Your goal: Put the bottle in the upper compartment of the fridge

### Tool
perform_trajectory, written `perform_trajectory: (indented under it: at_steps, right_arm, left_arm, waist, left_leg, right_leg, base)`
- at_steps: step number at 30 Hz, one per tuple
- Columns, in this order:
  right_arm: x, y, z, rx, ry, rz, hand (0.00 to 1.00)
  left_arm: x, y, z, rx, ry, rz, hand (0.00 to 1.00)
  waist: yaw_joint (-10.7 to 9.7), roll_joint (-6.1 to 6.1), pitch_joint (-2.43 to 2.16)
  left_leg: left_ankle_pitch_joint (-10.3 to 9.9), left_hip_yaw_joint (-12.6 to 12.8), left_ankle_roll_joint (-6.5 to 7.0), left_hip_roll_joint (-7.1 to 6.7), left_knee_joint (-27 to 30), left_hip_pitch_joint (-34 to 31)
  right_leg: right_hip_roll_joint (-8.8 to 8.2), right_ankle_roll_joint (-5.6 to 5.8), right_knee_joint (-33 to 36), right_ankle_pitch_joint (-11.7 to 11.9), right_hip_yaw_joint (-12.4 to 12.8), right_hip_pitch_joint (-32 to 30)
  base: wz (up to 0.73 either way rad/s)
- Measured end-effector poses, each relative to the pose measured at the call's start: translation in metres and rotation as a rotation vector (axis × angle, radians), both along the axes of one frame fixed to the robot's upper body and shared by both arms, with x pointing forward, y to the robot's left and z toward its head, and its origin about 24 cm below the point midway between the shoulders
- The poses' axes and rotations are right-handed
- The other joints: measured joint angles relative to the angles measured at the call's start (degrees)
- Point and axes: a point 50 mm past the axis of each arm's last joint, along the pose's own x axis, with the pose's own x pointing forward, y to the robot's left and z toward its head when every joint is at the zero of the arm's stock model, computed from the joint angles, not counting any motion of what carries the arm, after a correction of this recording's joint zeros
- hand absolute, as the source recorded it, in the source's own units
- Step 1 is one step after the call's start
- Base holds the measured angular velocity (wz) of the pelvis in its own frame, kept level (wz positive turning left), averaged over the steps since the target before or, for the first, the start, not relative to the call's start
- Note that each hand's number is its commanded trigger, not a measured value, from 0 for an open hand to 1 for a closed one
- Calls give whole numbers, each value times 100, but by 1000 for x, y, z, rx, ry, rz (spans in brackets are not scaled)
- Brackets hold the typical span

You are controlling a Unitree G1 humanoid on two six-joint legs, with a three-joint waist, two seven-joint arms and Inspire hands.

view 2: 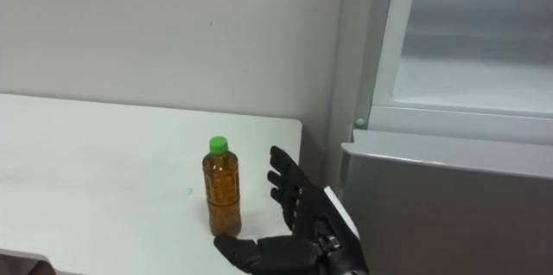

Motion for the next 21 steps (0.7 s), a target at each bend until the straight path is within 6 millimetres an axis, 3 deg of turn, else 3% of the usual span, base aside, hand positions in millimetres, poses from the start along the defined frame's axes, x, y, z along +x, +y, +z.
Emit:
perform_trajectory:
  at_steps: [10,12,17,21]
  right_arm:
    - [19,-1,-11,-12,76,-128,0]
    - [24,0,-9,-32,71,-146,0]
    - [38,1,-2,-103,48,-208,0]
    - [46,0,4,-147,26,-277,0]
  left_arm:
    - [3,-1,0,-1,15,-30,0]
    - [5,-1,0,0,14,-32,0]
    - [11,-1,0,3,2,-37,0]
    - [14,-4,0,-4,15,-44,0]
  waist:
    - [176,95,23]
    - [179,93,3]
    - [167,125,14]
    - [173,76,-5]
  left_leg:
    - [7,-73,7,-11,20,-117]
    - [13,-89,11,-11,25,-209]
    - [57,-206,31,-46,113,-400]
    - [85,-331,47,-88,118,-501]
  right_leg:
    - [-7,1,-1,0,-184,-24]
    - [-7,1,5,0,-212,-98]
    - [-19,1,0,0,-337,-218]
    - [-38,11,2,6,-491,-266]
  base:
    - [5]
    - [7]
    - [15]
    - [18]
